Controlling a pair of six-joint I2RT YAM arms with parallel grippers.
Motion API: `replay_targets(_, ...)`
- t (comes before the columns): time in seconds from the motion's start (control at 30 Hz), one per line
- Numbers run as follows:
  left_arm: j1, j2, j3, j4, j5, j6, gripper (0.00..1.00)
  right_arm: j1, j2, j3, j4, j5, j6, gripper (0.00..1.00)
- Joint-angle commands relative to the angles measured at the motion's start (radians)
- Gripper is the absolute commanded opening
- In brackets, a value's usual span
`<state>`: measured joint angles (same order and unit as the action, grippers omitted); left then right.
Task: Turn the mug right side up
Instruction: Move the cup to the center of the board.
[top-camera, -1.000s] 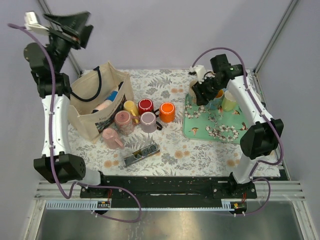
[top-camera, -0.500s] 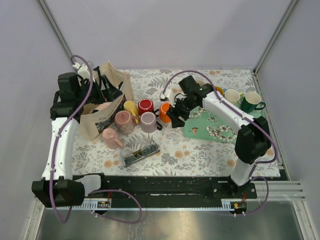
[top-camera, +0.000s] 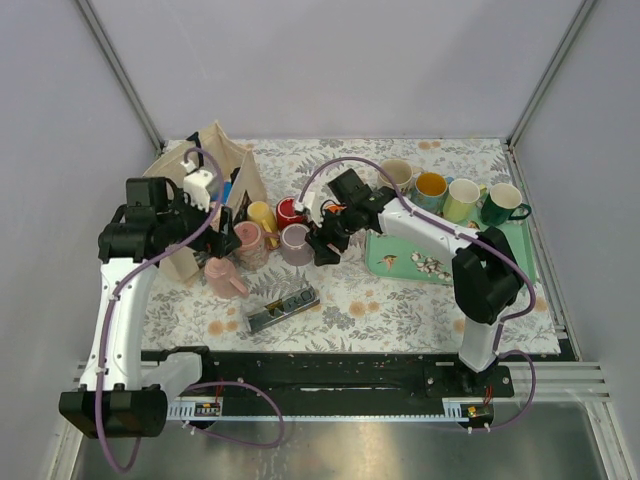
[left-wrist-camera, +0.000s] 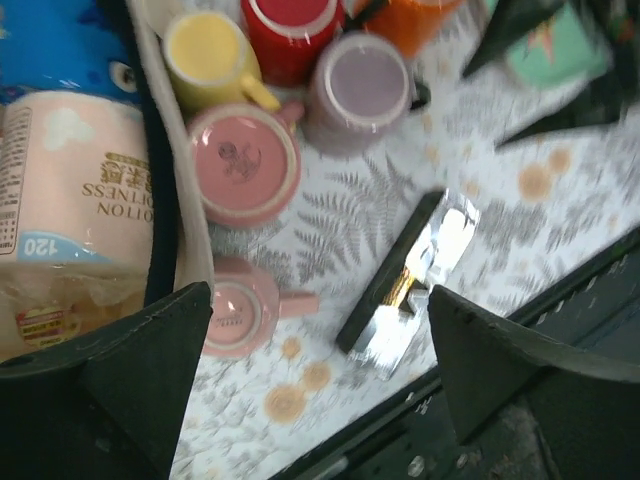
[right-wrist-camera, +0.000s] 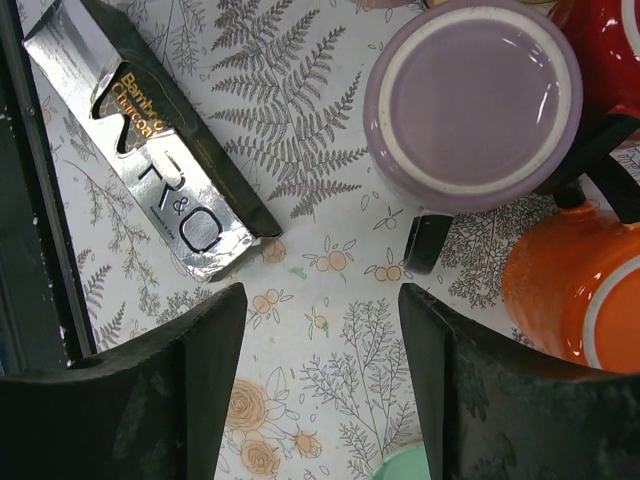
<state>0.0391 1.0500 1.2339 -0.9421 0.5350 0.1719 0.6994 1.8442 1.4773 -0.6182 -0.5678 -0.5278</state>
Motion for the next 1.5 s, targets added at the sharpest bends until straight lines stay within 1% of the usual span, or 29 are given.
replay_targets(0.0,-0.011,-0.021,0.004,-0.337,-0.058,0.449,0.93,0.006,0.003,0.034,0.107,0.008,0.098,0.71)
replay_targets(0.07,-0.021,-0.028,-0.034,-0.371,-0.134,0.561,0.92,0.008,-0.003,0.025,0.110,0.022,0.115,0.71)
replay_targets(0.13,-0.033,-0.036,-0.024,-0.411,-0.170,0.677,0.88,0.008,-0.025,0.002,0.109,0.028,0.111,0.71)
replay_targets(0.17,-0.054,-0.053,-0.007,-0.409,-0.170,0.728,0.87,0.008,-0.039,-0.012,0.107,0.034,0.104,0.71)
replay_targets(0.2,-0.064,-0.083,-0.001,-0.367,-0.179,0.753,0.87,0.008,-0.057,-0.024,0.103,0.043,0.097,0.71)
replay_targets(0.27,-0.083,-0.155,-0.005,-0.206,-0.199,0.726,0.93,0.005,-0.089,-0.061,0.104,0.054,0.088,0.71)
replay_targets(0.33,-0.099,-0.205,-0.002,-0.071,-0.202,0.709,0.95,0.006,-0.121,-0.087,0.103,0.063,0.081,0.71)
replay_targets(0.43,-0.117,-0.226,0.062,-0.020,-0.130,0.690,0.94,0.006,-0.148,-0.117,0.098,0.080,0.074,0.71)
replay_targets(0.5,-0.128,-0.219,0.131,-0.120,-0.045,0.705,0.95,0.006,-0.164,-0.127,0.086,0.086,0.065,0.71)
replay_targets(0.53,-0.133,-0.193,0.175,-0.236,0.018,0.763,0.94,0.006,-0.171,-0.130,0.080,0.091,0.057,0.72)
replay_targets(0.6,-0.137,-0.147,0.225,-0.462,0.054,0.866,0.92,0.006,-0.177,-0.124,0.058,0.091,0.043,0.72)
replay_targets(0.63,-0.139,-0.131,0.211,-0.548,0.043,0.899,0.91,0.006,-0.178,-0.118,0.048,0.092,0.038,0.72)
replay_targets(0.7,-0.145,-0.131,0.129,-0.612,0.002,0.945,0.89,0.003,-0.178,-0.101,0.028,0.094,0.040,0.72)
replay_targets(0.73,-0.146,-0.140,0.071,-0.588,-0.019,0.939,0.89,0.003,-0.178,-0.094,0.022,0.094,0.040,0.72)
replay_targets(0.8,-0.157,-0.148,-0.025,-0.481,-0.088,0.887,0.89,0.002,-0.178,-0.088,0.018,0.091,0.048,0.72)
replay_targets(0.87,-0.171,-0.142,-0.074,-0.367,-0.139,0.841,0.89,0.000,-0.186,-0.089,0.020,0.088,0.054,0.72)
replay_targets(1.0,-0.191,-0.091,-0.106,-0.209,-0.179,0.746,0.89,0.002,-0.200,-0.107,0.018,0.086,0.054,0.72)
replay_targets(1.1,-0.205,-0.021,-0.132,-0.105,-0.199,0.675,0.87,0.000,-0.200,-0.117,0.015,0.086,0.051,0.72)
replay_targets(1.27,-0.251,0.053,-0.208,0.093,-0.292,0.560,0.88,0.000,-0.200,-0.114,0.014,0.086,0.054,0.72)
replay_targets(1.4,-0.294,0.111,-0.234,0.280,-0.383,0.459,0.91,-0.003,-0.198,-0.121,0.014,0.089,0.054,0.72)
replay_targets(1.43,-0.307,0.131,-0.228,0.308,-0.403,0.439,0.96,-0.005,-0.200,-0.126,0.014,0.089,0.051,0.73)
replay_targets(1.47,-0.320,0.157,-0.217,0.330,-0.432,0.427,0.99,-0.005,-0.201,-0.127,0.014,0.089,0.048,0.72)
